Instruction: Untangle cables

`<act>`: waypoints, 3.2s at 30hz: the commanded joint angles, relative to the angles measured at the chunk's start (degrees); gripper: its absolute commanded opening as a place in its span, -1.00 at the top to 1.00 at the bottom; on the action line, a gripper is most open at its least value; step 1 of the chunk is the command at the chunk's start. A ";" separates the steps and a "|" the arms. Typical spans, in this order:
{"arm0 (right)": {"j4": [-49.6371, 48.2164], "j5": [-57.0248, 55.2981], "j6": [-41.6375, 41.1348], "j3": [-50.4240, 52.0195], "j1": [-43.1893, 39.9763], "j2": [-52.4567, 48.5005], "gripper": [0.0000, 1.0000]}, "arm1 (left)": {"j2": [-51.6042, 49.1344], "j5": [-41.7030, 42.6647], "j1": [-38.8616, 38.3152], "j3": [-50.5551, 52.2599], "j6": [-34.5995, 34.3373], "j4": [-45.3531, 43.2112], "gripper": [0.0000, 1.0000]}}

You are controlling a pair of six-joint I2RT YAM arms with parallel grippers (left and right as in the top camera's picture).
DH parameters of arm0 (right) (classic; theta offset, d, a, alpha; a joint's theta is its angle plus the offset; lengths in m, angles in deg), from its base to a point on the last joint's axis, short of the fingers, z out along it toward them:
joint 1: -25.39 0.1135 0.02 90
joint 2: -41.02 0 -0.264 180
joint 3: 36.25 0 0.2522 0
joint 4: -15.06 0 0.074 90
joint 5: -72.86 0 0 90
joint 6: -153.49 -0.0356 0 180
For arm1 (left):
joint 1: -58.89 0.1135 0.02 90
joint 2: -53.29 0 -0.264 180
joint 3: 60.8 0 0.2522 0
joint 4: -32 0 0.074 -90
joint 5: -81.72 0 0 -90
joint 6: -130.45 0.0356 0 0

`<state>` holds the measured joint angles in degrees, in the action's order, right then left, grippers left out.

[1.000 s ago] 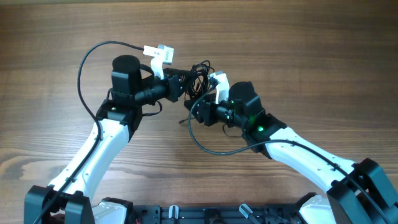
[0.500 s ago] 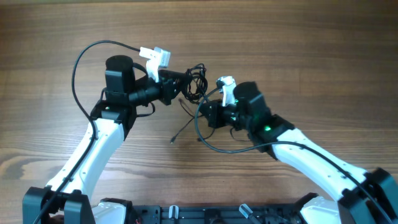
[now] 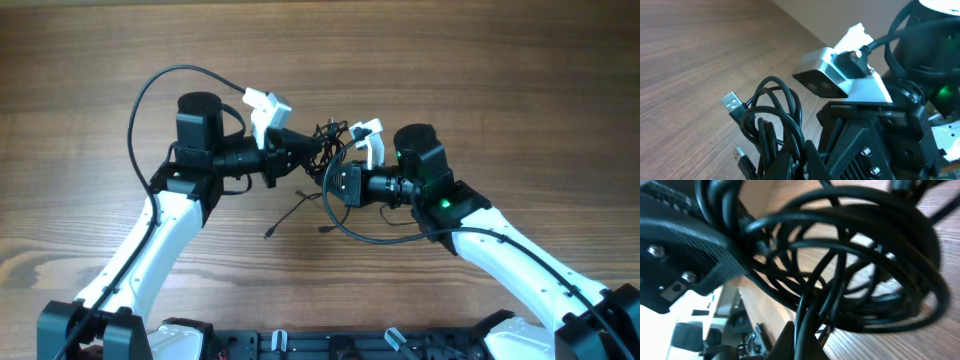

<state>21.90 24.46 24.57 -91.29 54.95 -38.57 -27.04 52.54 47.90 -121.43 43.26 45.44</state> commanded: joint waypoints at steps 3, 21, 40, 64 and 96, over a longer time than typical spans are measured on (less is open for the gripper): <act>-1.22 1.99 -3.74 0.09 -2.01 1.44 0.92 | 1.16 2.21 -0.42 -0.61 2.97 0.72 0.92; -13.57 -6.97 -11.80 0.09 -2.89 -2.64 0.91 | 1.16 9.01 -4.74 -0.61 4.46 0.70 0.92; -15.78 6.67 -12.11 0.09 -5.70 -6.12 -0.99 | 1.16 9.03 4.28 -0.61 -1.01 -1.79 0.92; -18.95 21.57 18.84 0.09 -7.78 -6.25 -0.98 | 1.16 29.53 7.52 -0.61 -4.76 4.42 0.92; -11.80 1.40 -12.94 0.09 -6.91 -6.29 0.91 | 1.16 -23.58 1.42 -0.61 -43.80 20.41 0.18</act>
<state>10.56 26.28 12.88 -90.51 48.06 -44.50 -26.50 31.16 51.09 -121.67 4.99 66.58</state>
